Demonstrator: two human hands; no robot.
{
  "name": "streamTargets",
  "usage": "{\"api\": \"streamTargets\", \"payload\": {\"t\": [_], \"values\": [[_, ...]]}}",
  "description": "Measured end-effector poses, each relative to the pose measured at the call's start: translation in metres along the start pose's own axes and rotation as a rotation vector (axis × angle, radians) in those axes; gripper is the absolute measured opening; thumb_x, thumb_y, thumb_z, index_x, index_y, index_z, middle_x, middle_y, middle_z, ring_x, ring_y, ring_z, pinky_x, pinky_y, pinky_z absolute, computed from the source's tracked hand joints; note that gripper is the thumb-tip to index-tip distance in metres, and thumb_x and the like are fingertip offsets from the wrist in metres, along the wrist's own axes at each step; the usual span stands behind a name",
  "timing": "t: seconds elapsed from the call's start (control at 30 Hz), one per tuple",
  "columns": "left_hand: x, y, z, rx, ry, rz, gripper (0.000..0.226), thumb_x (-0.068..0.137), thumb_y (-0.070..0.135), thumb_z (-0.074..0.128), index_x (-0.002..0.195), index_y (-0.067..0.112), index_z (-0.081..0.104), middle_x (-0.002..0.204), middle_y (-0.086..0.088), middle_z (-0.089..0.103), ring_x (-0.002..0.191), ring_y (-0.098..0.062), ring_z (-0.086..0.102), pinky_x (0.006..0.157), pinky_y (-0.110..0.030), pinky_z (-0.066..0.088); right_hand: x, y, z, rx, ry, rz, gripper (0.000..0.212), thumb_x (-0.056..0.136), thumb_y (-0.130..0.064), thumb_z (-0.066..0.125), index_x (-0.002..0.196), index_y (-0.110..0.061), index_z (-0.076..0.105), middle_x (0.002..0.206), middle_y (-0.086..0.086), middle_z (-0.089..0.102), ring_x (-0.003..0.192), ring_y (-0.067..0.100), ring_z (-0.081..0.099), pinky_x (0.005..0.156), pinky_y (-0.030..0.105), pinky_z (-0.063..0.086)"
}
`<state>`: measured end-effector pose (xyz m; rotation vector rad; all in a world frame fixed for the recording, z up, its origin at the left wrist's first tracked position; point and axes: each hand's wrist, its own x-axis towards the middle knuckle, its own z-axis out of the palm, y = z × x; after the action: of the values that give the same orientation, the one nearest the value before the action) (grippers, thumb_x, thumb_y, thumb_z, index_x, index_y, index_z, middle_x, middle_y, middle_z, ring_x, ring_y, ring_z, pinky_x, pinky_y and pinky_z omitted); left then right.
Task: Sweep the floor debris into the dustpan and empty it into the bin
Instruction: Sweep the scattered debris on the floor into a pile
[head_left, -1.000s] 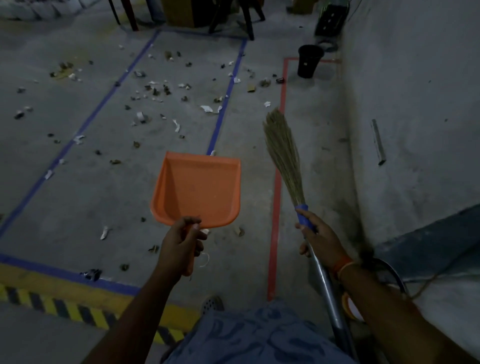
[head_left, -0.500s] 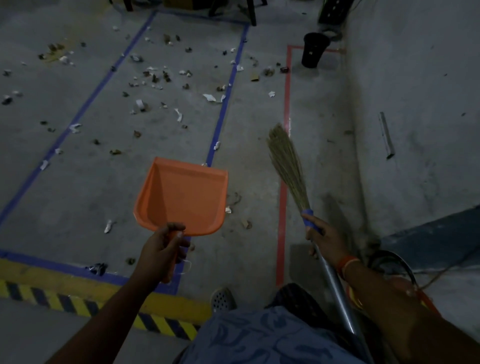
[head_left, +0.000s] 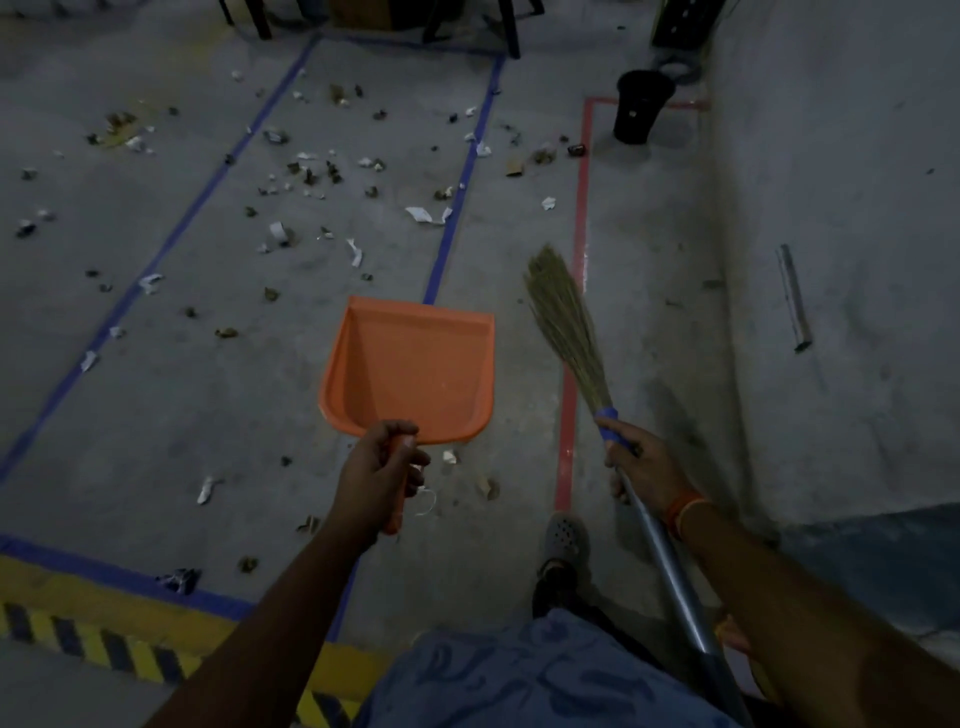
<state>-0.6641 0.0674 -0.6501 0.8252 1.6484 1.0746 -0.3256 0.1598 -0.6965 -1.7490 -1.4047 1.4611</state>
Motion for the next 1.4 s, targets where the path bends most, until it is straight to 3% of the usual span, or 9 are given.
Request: {"api": "streamTargets", "payload": {"t": [0.4,0.57,0.67,0.8,0.9,1.0,1.23,1.3,1.4], "values": [[0.120,0.088,0.143,-0.003,0.063,0.039,0.014,0.106,0.011,0.054,0.117,0.013,0.062,0.085,-0.012,0.071,0.062,-0.017,0.062,0.055,-0.028,0.051,0.168,-0.047,-0.131,-0.096,-0.057,0.005,0.041,0.097,-0.012,0.051,0.133,-0.031,0.056,0.093,0.012,0.064,0.051,0.024,0.061,0.052,0.035,0.054],[0.153,0.109,0.155,0.015,0.048,0.049,0.014,0.106,0.012,0.053,0.114,0.017,0.063,0.087,-0.014,0.070,0.063,-0.018,0.061,0.055,-0.028,0.051,0.220,-0.082,-0.146,0.003,-0.182,0.036,0.077,0.091,-0.003,0.060,0.146,-0.046,0.029,0.110,0.008,0.062,0.068,0.029,0.068,0.054,0.031,0.053],[0.167,0.117,0.157,0.030,0.069,0.046,0.015,0.106,0.013,0.054,0.116,0.017,0.063,0.089,-0.014,0.071,0.065,-0.020,0.062,0.059,-0.033,0.053,0.231,-0.084,-0.140,-0.104,-0.236,0.096,0.091,0.086,0.006,0.056,0.149,-0.047,0.019,0.109,0.011,0.057,0.071,0.031,0.067,0.055,0.035,0.054],[0.166,0.117,0.156,0.047,0.134,0.058,0.015,0.106,0.011,0.053,0.117,0.014,0.062,0.086,-0.013,0.070,0.062,-0.016,0.063,0.056,-0.029,0.053,0.246,-0.085,-0.117,-0.223,-0.218,0.050,0.074,0.089,0.000,0.050,0.152,-0.030,0.024,0.103,0.023,0.062,0.075,0.038,0.064,0.062,0.043,0.056],[0.155,0.114,0.149,0.065,0.157,0.038,0.015,0.106,0.011,0.052,0.116,0.016,0.063,0.087,-0.014,0.071,0.062,-0.017,0.063,0.056,-0.029,0.053,0.252,-0.091,-0.103,-0.206,-0.241,0.047,0.077,0.090,0.004,0.051,0.153,-0.027,0.021,0.118,0.016,0.059,0.069,0.023,0.062,0.053,0.029,0.050],[0.143,0.108,0.136,0.074,0.187,0.017,0.015,0.106,0.010,0.053,0.115,0.015,0.064,0.086,-0.013,0.071,0.062,-0.017,0.062,0.057,-0.030,0.053,0.247,-0.085,-0.097,-0.125,-0.287,0.091,0.083,0.087,0.007,0.056,0.152,-0.030,0.021,0.131,0.009,0.047,0.074,0.022,0.060,0.048,0.021,0.050],[0.113,0.097,0.107,0.073,0.208,-0.028,0.018,0.106,0.008,0.052,0.121,0.007,0.061,0.088,-0.015,0.068,0.061,-0.013,0.061,0.053,-0.024,0.052,0.200,-0.047,-0.058,-0.273,-0.215,0.066,0.074,0.089,-0.007,0.052,0.149,-0.039,0.025,0.109,0.005,0.059,0.073,0.020,0.066,0.057,0.024,0.052],[0.102,0.092,0.096,0.064,0.198,-0.025,0.019,0.106,0.007,0.051,0.122,0.004,0.060,0.089,-0.016,0.067,0.060,-0.012,0.060,0.053,-0.023,0.051,0.188,-0.037,-0.047,-0.191,-0.204,0.134,0.063,0.087,-0.008,0.057,0.141,-0.033,0.036,0.105,0.007,0.063,0.070,0.021,0.068,0.057,0.027,0.054],[0.084,0.081,0.075,0.067,0.183,-0.019,0.020,0.106,0.007,0.051,0.123,0.003,0.059,0.089,-0.018,0.066,0.060,-0.012,0.060,0.053,-0.023,0.051,0.151,-0.017,-0.025,-0.111,-0.250,0.311,0.032,0.083,-0.002,0.055,0.113,-0.012,0.051,0.078,0.014,0.058,0.053,0.024,0.058,0.052,0.031,0.051]]}}
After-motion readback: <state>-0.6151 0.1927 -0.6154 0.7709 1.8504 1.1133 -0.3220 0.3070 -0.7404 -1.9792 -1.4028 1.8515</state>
